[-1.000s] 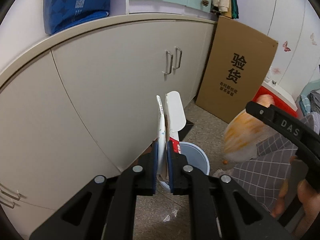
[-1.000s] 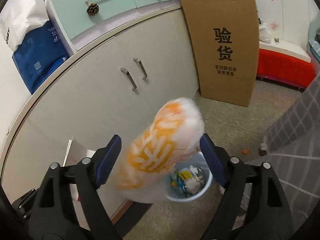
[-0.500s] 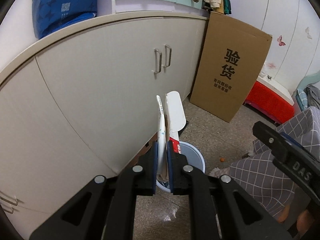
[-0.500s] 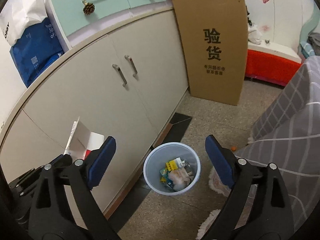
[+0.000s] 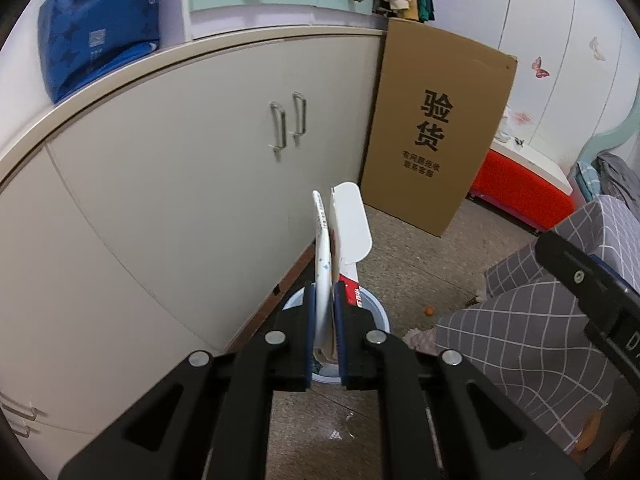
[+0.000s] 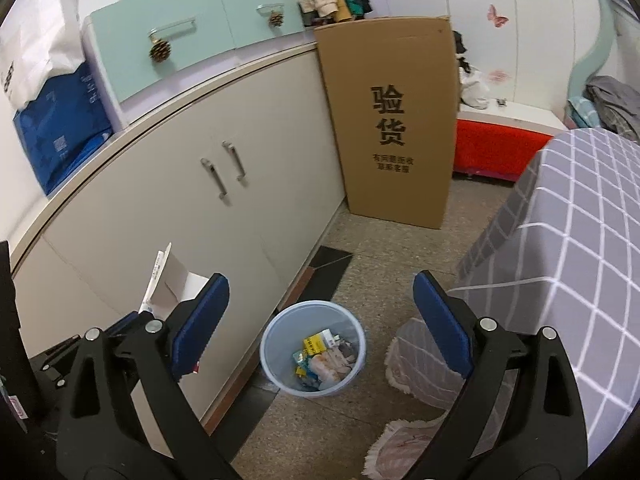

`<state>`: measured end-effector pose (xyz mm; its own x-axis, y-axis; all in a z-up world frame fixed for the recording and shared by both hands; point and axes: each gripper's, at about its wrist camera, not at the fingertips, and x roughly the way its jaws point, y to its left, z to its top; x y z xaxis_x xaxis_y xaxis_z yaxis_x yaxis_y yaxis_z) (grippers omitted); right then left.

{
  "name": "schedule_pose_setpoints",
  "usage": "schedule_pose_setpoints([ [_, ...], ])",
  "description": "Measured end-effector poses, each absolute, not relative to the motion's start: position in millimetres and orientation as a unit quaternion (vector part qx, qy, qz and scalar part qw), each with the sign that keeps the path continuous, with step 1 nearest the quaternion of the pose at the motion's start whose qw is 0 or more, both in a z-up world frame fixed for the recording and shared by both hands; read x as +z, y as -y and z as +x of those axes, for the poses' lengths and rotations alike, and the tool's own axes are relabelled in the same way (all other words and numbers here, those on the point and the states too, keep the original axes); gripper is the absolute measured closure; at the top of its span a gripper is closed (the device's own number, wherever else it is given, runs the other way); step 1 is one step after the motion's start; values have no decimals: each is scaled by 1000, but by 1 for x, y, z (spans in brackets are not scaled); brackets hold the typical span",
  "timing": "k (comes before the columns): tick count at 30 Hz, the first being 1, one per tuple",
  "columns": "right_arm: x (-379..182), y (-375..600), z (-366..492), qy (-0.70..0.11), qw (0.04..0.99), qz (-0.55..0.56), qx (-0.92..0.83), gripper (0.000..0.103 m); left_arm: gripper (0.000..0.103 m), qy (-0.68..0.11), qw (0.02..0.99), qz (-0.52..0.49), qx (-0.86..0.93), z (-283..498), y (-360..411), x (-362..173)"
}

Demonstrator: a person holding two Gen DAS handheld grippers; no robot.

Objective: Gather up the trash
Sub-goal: 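Carry the box and orange-printed bag over the bin and open both tools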

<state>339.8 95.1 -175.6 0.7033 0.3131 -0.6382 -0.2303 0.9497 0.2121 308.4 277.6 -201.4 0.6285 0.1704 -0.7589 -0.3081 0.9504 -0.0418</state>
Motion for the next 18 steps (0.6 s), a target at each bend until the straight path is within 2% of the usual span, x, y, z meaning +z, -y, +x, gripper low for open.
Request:
schedule_pose_setpoints([
  [14,-168,-49,352,-332,933,101,95,9,93,-419,900,-67,100,358,-249,-197],
  [16,-168,-44,351,-328,934,110,93,9,89,-413,902,-71,100,364,-249,-195],
  [18,-167,-39,351,-325,934,119,89,9,61,-402,906,-81,106,371,-254,-193],
])
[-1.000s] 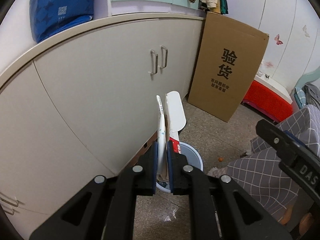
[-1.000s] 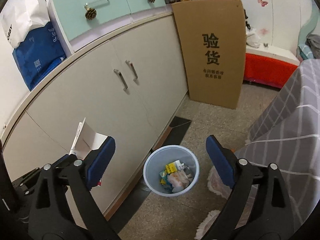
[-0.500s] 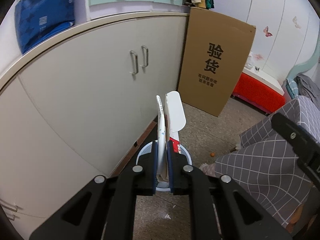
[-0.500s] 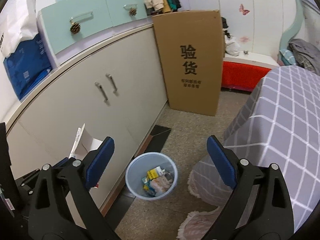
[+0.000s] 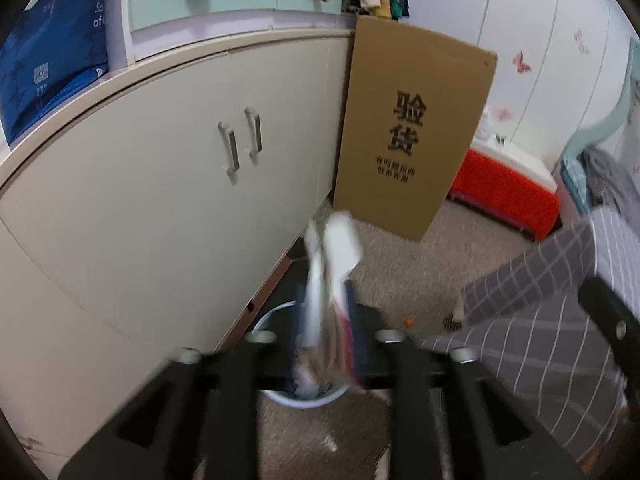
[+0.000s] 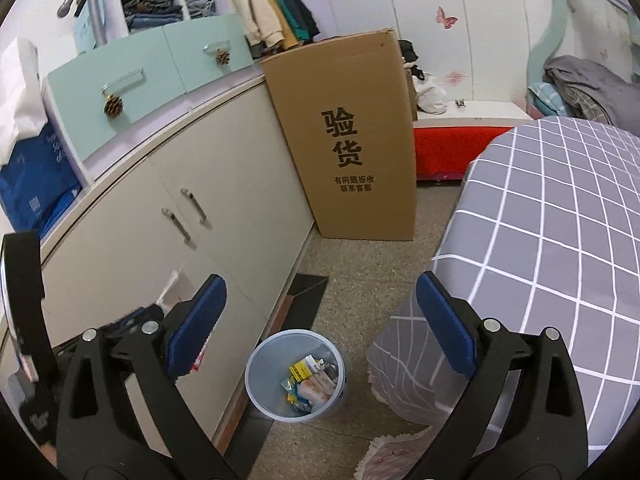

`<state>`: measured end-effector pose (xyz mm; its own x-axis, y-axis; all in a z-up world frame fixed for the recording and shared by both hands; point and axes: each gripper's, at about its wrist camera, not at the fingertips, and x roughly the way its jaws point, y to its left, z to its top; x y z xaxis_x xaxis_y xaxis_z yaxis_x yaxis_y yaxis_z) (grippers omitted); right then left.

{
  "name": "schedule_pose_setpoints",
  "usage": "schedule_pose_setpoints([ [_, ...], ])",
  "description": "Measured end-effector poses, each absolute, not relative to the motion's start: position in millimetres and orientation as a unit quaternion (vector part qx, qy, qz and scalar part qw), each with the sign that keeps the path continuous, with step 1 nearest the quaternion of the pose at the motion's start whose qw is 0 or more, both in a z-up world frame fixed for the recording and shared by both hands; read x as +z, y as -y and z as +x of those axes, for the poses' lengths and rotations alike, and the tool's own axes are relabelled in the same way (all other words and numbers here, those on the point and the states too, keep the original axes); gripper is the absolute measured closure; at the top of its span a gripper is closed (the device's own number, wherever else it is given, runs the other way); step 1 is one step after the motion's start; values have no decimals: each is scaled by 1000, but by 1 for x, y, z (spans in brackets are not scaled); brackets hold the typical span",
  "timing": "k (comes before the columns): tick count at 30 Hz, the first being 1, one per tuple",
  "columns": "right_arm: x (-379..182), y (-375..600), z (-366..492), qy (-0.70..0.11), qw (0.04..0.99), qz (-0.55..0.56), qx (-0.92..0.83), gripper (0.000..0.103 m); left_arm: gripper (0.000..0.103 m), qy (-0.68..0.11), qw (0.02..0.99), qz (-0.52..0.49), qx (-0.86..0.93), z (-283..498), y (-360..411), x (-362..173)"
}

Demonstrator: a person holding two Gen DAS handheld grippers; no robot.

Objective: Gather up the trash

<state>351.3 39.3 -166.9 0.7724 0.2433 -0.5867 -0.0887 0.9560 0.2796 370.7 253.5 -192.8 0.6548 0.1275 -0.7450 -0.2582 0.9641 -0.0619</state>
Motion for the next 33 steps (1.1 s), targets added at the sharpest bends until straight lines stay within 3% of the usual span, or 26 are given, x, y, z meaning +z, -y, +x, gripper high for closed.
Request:
schedule_pose_setpoints([
  [1,-166,-38,351,-325,933,123,88,9,37,-398,906,-78,117,373,-255,-193],
  [2,-166,-36,351,-325,933,126,88,9,33,-395,906,-73,131,373,-257,-193],
  [13,-141,-20,326,-318,935,131,86,9,28,-391,908,-82,127,332,-240,-169],
  [33,-52,86,175,-252,959,107,74,7,14,-289,955,-39,60,185,-121,-45],
])
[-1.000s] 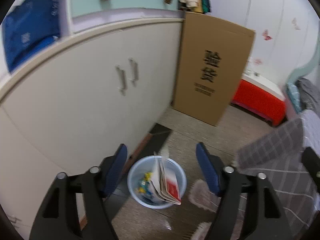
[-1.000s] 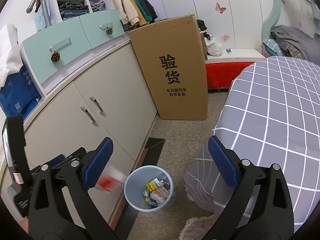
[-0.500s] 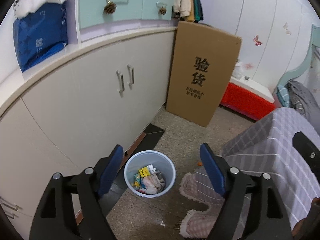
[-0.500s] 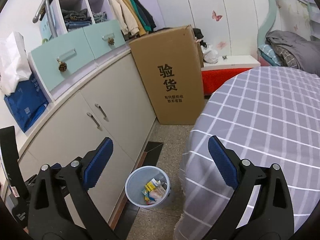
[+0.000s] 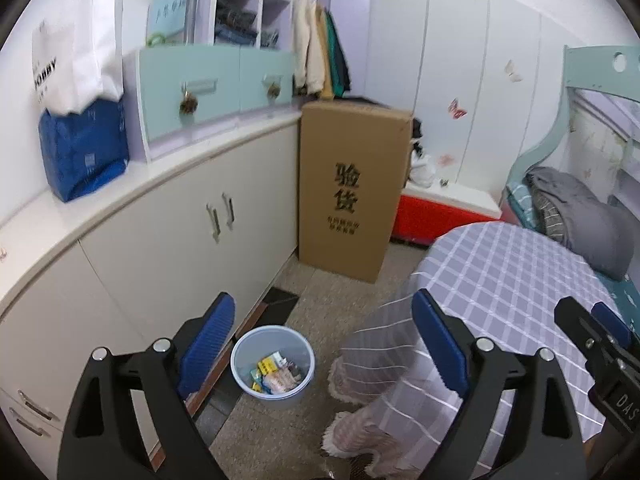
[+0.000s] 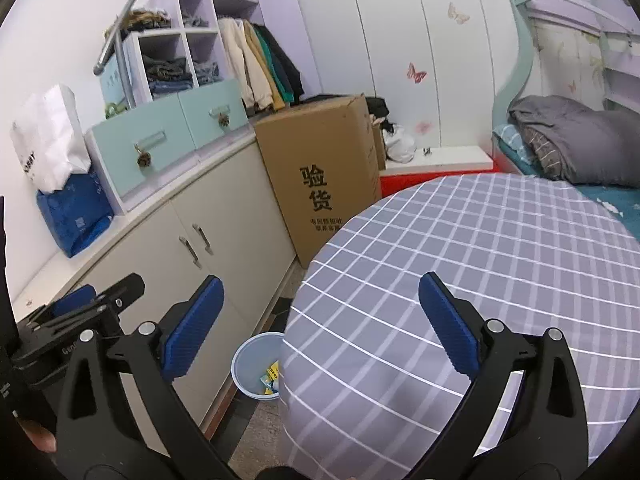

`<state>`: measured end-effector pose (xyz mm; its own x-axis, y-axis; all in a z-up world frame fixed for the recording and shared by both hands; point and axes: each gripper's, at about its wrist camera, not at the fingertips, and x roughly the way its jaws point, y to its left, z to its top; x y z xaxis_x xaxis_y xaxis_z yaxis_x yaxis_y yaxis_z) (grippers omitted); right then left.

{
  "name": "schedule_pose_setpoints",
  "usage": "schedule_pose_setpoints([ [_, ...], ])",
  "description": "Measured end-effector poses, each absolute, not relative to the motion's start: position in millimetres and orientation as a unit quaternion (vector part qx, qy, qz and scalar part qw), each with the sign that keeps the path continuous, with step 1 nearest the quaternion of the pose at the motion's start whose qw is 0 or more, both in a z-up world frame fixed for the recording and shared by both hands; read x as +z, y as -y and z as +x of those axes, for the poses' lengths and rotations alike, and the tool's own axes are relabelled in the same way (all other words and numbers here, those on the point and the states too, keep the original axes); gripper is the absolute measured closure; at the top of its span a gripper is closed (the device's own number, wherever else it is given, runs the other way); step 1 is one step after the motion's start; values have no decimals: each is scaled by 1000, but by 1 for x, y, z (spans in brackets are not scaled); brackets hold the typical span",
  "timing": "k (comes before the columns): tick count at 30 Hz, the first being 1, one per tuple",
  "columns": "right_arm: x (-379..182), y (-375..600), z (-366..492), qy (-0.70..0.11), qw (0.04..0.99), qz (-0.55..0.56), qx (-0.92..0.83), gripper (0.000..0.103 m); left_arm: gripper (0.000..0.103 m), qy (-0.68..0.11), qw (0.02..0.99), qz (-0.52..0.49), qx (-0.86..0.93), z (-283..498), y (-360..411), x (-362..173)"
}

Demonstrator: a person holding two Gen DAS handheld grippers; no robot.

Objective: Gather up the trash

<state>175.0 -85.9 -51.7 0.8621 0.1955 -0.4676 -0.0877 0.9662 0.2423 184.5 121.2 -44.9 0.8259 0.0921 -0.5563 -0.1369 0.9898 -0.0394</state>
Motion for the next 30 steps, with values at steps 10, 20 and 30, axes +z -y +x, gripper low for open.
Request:
schedule_pose_setpoints([
  [10,-16,136,87,-206,973,94,55,6,8,-223,974,-3,44,96,-59,7],
  [20,-1,168,12,-159,983,91,27,6,5,-174,984,32,3,27,-20,27],
  [30,-4,179,-20,-136,987,84,25,6,5,-149,988,31,-7,0,-3,29],
])
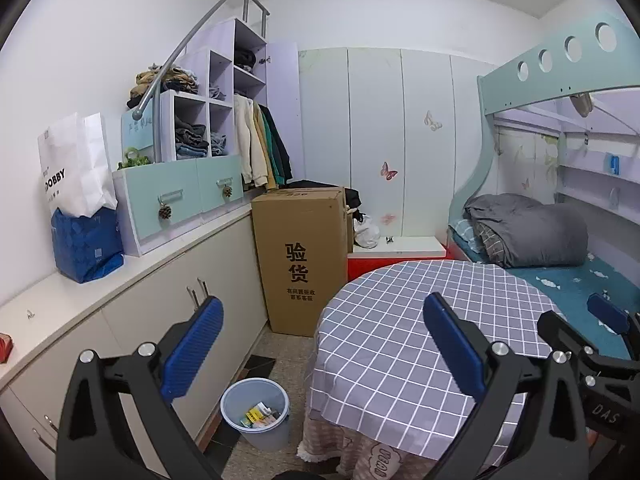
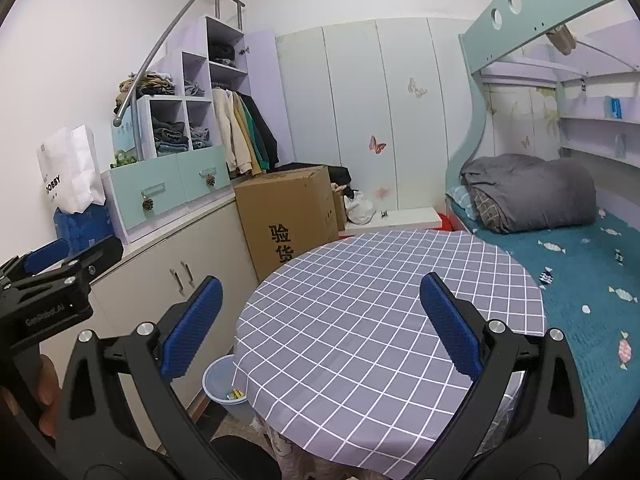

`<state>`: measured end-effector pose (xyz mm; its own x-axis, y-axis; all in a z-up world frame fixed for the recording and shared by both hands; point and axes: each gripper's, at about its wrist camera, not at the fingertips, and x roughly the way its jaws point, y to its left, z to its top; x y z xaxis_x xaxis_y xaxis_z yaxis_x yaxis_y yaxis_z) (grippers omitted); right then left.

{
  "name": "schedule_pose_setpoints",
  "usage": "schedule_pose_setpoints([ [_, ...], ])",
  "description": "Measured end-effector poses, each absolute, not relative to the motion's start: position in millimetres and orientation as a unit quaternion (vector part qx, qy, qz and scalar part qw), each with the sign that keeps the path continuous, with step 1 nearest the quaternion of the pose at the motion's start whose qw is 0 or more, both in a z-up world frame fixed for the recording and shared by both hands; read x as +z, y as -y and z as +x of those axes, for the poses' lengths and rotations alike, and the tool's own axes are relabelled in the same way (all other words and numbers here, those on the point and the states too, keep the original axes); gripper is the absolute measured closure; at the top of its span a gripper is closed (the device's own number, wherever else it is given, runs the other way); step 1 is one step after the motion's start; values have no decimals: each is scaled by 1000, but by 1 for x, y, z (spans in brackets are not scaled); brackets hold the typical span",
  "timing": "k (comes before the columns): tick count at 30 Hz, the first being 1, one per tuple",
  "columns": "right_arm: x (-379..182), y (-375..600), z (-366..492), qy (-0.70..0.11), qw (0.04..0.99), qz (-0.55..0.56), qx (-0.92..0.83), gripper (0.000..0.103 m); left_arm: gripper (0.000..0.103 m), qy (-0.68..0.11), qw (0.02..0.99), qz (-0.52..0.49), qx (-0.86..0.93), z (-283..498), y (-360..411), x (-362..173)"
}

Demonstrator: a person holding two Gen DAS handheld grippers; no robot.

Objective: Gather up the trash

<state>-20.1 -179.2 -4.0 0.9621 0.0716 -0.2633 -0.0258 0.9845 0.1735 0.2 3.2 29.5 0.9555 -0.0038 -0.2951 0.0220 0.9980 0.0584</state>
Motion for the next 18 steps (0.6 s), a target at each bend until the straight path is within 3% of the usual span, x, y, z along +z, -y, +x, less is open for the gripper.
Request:
schedule_pose_setpoints([
  [18,-12,176,-28,-129,988,81,27,6,5,-136,990,39,-15,-7,6,22],
])
